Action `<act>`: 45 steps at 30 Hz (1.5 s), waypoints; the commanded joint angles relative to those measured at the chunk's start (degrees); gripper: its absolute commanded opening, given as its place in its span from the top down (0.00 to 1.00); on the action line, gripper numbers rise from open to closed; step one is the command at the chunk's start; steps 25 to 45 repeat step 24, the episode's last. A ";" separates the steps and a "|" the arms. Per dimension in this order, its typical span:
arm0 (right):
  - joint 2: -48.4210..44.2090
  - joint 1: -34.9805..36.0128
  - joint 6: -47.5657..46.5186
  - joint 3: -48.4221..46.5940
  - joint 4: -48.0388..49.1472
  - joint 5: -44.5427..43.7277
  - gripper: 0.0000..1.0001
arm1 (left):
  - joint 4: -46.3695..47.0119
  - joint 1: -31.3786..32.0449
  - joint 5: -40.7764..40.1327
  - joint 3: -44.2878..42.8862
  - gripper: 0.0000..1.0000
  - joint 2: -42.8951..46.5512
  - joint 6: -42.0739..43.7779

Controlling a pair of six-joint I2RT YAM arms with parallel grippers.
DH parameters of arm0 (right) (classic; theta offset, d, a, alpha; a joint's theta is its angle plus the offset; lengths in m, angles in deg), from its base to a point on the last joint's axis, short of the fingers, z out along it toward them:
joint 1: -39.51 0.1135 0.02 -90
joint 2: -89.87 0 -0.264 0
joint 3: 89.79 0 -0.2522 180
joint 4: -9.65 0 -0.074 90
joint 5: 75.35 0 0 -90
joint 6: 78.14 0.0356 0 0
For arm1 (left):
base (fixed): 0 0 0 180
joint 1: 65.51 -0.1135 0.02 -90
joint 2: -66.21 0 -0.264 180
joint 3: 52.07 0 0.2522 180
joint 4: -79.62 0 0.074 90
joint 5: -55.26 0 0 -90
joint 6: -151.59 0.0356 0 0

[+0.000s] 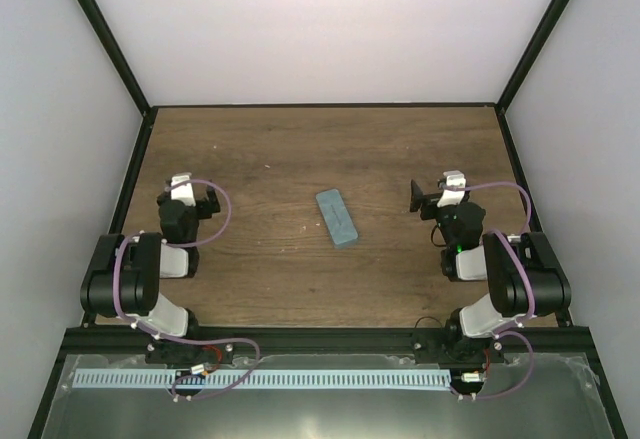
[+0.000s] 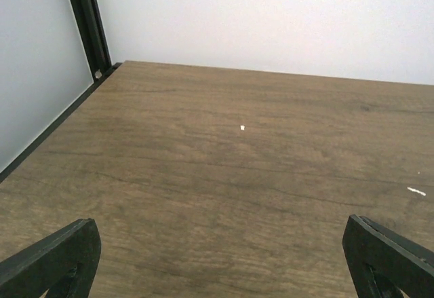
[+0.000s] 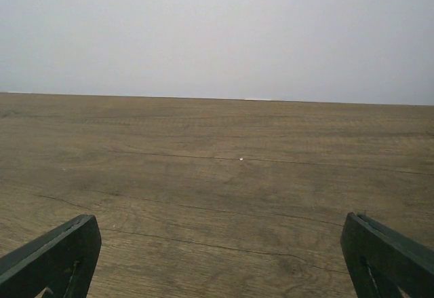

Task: Organize the sunglasses
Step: Reset both arms

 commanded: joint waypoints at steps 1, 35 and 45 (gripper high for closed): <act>0.51 -0.49 -0.53 -1.40 0.19 -0.93 0.00 | 3.97 0.13 1.94 -1.00 0.00 -0.03 1.22; 0.85 -0.49 -0.23 -2.08 -0.85 -1.50 0.00 | 2.05 0.57 4.23 -2.27 0.00 -0.30 2.70; 0.85 -0.49 -0.23 -2.08 -0.85 -1.50 0.00 | 2.05 0.57 4.23 -2.27 0.00 -0.30 2.70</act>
